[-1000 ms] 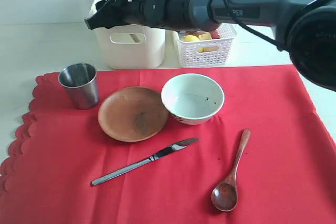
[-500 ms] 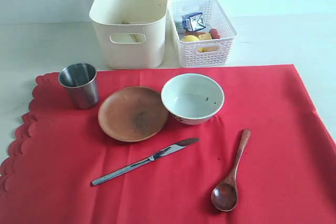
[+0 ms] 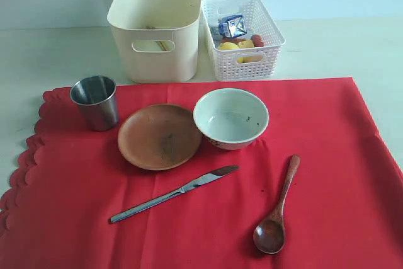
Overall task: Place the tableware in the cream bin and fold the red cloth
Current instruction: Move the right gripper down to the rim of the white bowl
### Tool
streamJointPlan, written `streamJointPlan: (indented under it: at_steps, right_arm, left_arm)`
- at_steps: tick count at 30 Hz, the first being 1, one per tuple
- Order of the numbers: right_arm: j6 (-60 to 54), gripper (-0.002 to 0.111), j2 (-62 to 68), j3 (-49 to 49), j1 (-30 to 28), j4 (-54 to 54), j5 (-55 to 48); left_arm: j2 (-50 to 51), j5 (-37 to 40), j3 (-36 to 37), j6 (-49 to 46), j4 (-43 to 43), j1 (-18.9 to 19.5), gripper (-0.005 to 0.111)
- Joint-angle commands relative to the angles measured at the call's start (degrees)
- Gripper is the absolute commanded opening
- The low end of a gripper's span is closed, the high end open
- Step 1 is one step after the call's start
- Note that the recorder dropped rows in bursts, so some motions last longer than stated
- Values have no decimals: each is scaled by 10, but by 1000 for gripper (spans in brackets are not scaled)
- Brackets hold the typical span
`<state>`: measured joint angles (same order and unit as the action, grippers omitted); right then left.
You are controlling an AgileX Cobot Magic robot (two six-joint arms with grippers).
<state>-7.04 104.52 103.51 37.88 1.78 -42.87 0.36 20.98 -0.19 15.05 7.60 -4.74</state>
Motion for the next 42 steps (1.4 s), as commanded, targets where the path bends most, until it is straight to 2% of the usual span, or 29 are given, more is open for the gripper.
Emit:
streamJointPlan:
  at_steps: [1,5,13,28,42]
  right_arm:
    - [27,54,-19,2,1,-68,-82]
    - [51,54,-29,2,-10,-107,-127]
    - [64,54,-36,-17,-49,-108,-179]
    - [70,54,-61,-243,-104,-106,-46]
    - [15,54,11,-254,-132,-35,-44]
  left_arm:
    - [-4,-3,2,0,-4,1,0]
    - [-4,-3,2,0,-4,1,0]
    - [-4,-3,2,0,-4,1,0]
    - [-4,-3,2,0,-4,1,0]
    - [-4,-3,2,0,-4,1,0]
